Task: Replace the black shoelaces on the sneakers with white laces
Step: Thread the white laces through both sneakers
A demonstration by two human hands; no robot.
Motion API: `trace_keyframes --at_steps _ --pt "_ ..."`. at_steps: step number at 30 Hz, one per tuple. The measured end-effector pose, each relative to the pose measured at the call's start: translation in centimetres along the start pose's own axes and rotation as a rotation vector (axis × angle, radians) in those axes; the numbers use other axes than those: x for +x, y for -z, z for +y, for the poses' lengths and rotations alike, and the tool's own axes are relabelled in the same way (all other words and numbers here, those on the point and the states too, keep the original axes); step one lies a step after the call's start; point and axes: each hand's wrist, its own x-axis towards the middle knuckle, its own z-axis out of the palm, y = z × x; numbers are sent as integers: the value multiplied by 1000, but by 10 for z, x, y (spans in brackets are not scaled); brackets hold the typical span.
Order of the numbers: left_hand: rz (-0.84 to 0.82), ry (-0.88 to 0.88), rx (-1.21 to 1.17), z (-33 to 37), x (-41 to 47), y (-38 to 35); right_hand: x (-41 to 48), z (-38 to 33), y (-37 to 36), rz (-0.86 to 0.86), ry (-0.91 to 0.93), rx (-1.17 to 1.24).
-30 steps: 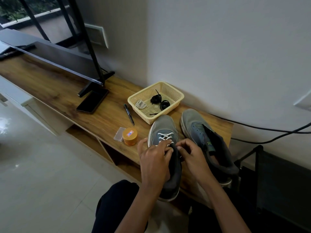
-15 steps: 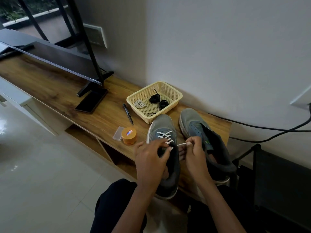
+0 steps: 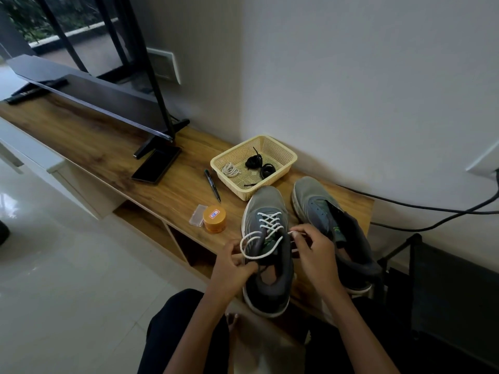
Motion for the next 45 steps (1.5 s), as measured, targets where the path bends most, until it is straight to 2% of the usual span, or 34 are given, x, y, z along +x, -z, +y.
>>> trace_keyframes --at_steps 3,7,9,13,15,17,24,30,33,36,39,45 --pt "-59 14 71 -6 2 3 0 -1 -3 91 -80 125" --pt "-47 5 133 -8 3 5 1 -14 0 179 -249 366" --pt "9 -63 204 -7 4 3 -1 -19 2 175 -190 273" --pt "128 -140 90 2 4 -2 2 -17 7 153 147 -240" --pt "143 -169 78 4 4 -4 2 -15 5 103 232 -434" --pt "161 -199 69 4 5 -5 0 -13 2 83 268 -511" --pt "258 -210 90 2 8 -1 -4 -13 10 263 270 -626" --pt "270 -208 107 1 8 0 -4 -10 30 406 32 -611" --pt "260 -203 70 0 9 0 -5 -11 33 363 34 -637" --pt "231 -233 36 1 10 1 -4 -15 22 231 168 -685" --pt "221 -288 121 0 14 0 -4 -17 8 152 257 -722" --pt "244 -308 164 1 16 0 -1 -11 9 190 280 -703"
